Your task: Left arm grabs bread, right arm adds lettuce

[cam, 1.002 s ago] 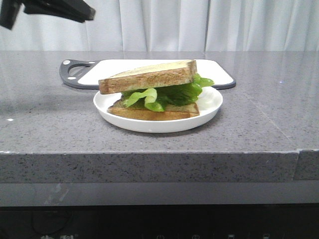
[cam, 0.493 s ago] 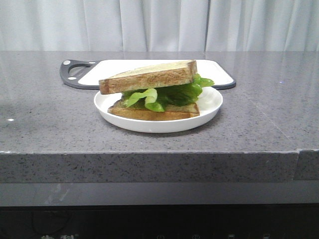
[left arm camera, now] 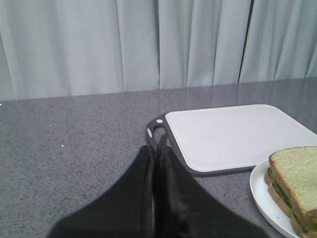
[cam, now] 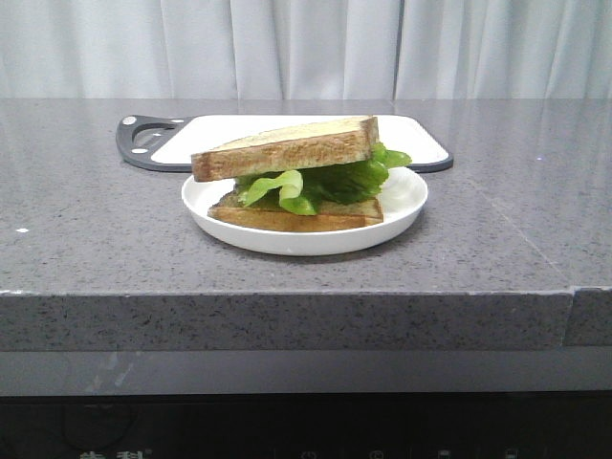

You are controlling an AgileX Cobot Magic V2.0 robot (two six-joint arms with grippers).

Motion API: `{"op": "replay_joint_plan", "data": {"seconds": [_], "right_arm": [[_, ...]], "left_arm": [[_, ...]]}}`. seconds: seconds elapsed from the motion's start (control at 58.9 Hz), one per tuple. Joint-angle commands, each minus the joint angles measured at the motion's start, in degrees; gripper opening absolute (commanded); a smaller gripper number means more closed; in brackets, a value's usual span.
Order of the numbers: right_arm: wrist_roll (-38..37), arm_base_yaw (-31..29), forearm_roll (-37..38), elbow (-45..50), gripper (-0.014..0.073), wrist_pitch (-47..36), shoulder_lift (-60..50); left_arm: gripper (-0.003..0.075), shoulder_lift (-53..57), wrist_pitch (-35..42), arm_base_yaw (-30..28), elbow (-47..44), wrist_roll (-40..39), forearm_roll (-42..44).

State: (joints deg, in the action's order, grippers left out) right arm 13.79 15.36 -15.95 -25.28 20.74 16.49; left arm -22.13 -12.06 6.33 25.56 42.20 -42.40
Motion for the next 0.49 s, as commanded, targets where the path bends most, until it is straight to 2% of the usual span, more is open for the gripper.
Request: {"op": "replay_joint_plan", "data": {"seconds": [0.0,0.153,0.476], "right_arm": [[-0.2,-0.4,-0.4,-1.5,-0.0058,-4.7,0.3],[-0.2,-0.4,-0.4,-1.5,-0.0058,-4.5,0.3],[-0.2,-0.4,-0.4,-1.5,-0.0058,-4.3,0.3]], "left_arm": [[-0.0021,4.5,4.6,0.5,-1.2,-0.4,-1.2],[-0.0020,10.9,4.4,0.5,-4.7,-0.4,-3.0],[-0.0020,11.7,3.7,0.5,-5.1,-0.4,-6.1]]}}
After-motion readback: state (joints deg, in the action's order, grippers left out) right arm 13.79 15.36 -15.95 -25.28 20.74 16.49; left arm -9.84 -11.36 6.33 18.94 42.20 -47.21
